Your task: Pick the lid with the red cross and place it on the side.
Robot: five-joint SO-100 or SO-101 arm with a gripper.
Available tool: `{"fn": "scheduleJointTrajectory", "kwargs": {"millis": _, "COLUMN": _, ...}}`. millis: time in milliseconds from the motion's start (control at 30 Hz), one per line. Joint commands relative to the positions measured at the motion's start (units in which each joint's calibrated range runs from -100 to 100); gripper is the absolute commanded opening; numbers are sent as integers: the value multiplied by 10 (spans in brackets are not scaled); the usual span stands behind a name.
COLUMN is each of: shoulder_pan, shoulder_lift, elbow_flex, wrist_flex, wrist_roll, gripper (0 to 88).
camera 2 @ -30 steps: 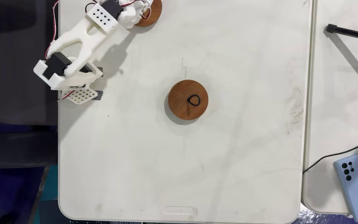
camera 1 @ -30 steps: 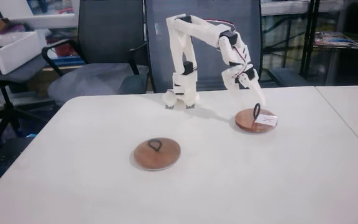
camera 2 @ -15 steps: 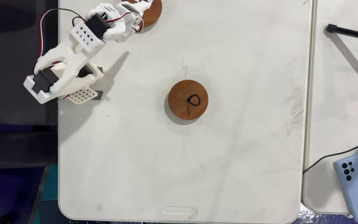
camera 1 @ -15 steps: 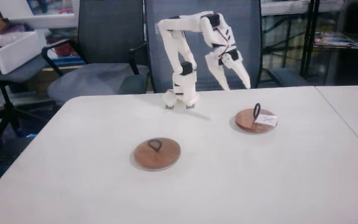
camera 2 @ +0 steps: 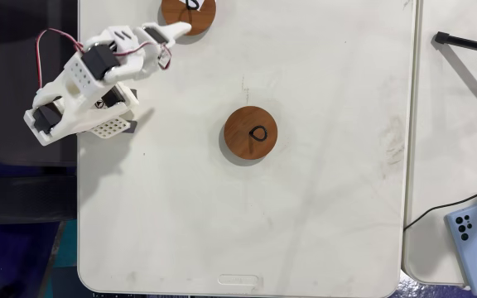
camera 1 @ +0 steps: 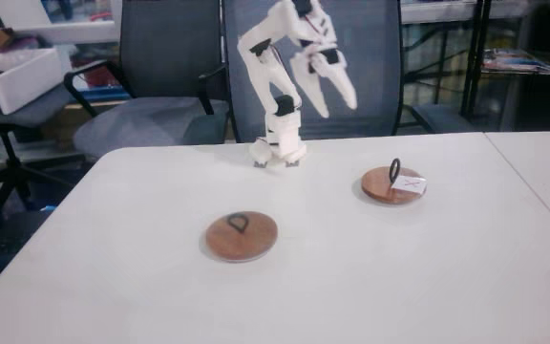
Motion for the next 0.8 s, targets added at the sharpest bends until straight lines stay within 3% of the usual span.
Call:
{"fn": "scheduleJointTrajectory", "kwargs": {"millis": 0, "shoulder_pan": 124, "shoulder_lift": -48, "elbow_flex": -19, "wrist_flex": -4, "wrist_roll": 2, "gripper": 270}}
{"fn": "scheduleJointTrajectory", "kwargs": {"millis": 200, "shoulder_pan": 301, "shoulder_lift": -58, "elbow_flex": -20, "wrist_flex": -4, "wrist_roll": 40, "gripper": 270}}
{"fn": "scheduleJointTrajectory", "kwargs": {"millis": 300, "shoulder_pan": 347, "shoulder_lift": -67, "elbow_flex": -16, "wrist_flex": -4, "wrist_roll": 49, "gripper": 270}}
{"fn": "scheduleJointTrajectory", "kwargs": {"millis": 500, "shoulder_pan": 361, "shoulder_lift": -114, "elbow_flex": 39, "wrist_flex": -10, "wrist_roll": 49, "gripper": 270}}
{"fn": "scheduleJointTrajectory", "kwargs": {"millis": 767, "shoulder_pan": 366, "shoulder_lift": -216, "elbow_flex": 209, "wrist_flex": -93, "wrist_roll": 49, "gripper": 277}}
